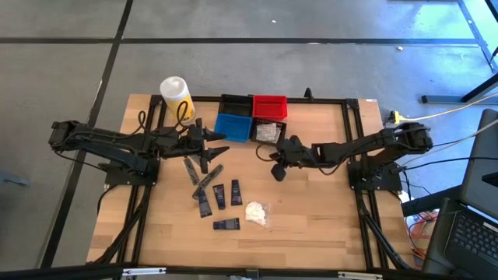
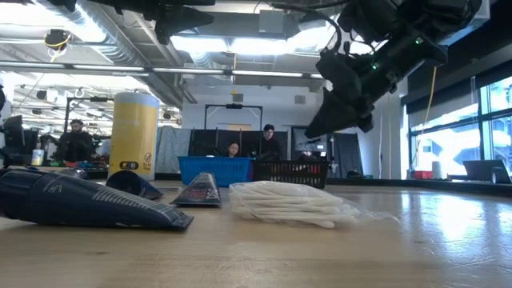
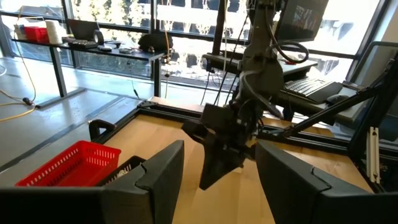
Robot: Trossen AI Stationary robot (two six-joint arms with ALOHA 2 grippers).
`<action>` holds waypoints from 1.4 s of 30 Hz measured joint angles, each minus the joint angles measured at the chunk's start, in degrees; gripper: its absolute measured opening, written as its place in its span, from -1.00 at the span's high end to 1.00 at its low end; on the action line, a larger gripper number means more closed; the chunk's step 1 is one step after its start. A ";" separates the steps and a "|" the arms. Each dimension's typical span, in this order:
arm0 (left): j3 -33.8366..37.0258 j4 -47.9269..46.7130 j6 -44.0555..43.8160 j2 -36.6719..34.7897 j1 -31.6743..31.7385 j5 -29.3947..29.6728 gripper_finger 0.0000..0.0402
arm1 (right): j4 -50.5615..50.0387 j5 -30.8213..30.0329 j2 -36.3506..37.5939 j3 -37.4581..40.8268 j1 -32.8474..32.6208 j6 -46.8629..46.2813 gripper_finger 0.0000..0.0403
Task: Pick & Place Travel size toiletries
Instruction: Adjust the bottom black bin on the table, then adjust the blue bin on the table
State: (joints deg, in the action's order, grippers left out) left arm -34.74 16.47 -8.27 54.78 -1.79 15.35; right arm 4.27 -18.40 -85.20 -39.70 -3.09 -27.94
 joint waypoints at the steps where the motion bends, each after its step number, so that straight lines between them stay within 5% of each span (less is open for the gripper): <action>1: 0.00 -0.02 0.00 0.00 0.00 0.00 0.02 | -0.38 0.08 -0.27 -0.02 -0.03 -0.81 0.93; 30: 0.00 0.00 0.00 0.00 -0.02 0.00 0.02 | -8.79 -3.21 -4.55 -0.02 10.61 -3.03 1.00; 42: -0.01 0.00 0.00 0.00 -0.01 0.00 0.02 | -8.53 -5.21 -3.74 -0.02 6.74 -4.33 1.00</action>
State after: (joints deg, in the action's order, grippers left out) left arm -34.75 16.47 -8.27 54.78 -1.79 15.35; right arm -4.26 -23.61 -88.94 -39.72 3.65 -32.27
